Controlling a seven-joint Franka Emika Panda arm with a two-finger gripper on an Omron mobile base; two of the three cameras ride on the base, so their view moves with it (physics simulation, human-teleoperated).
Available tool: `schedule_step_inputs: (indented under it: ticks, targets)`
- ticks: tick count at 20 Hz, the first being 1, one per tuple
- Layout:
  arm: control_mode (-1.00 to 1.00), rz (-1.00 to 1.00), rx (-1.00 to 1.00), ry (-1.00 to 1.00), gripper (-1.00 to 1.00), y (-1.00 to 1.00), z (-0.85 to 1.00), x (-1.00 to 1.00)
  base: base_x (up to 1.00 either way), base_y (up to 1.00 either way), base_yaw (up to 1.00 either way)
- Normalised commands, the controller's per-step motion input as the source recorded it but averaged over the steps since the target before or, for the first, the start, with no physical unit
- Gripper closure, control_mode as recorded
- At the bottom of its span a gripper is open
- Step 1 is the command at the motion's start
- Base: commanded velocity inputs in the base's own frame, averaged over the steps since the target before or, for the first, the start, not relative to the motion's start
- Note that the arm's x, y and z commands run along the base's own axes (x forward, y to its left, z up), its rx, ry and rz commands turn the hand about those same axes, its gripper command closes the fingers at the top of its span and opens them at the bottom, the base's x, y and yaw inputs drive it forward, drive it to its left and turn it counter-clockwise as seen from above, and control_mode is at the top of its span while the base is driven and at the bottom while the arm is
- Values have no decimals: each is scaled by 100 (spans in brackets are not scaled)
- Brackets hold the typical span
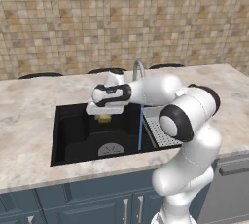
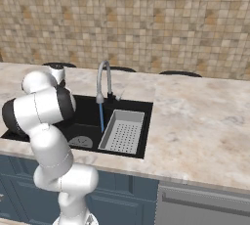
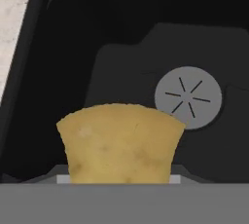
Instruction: Soak the sponge with water for a few seconds and then drop it inside the sink.
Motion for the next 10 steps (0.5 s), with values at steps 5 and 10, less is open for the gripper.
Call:
schedule_step_inputs:
  ticks: [5, 10]
  targets:
    - [-100, 2, -6, 20, 100, 7, -4, 12, 0, 0, 0]
    - [-100, 0, -6, 13, 100, 0, -22, 17, 0, 0, 0]
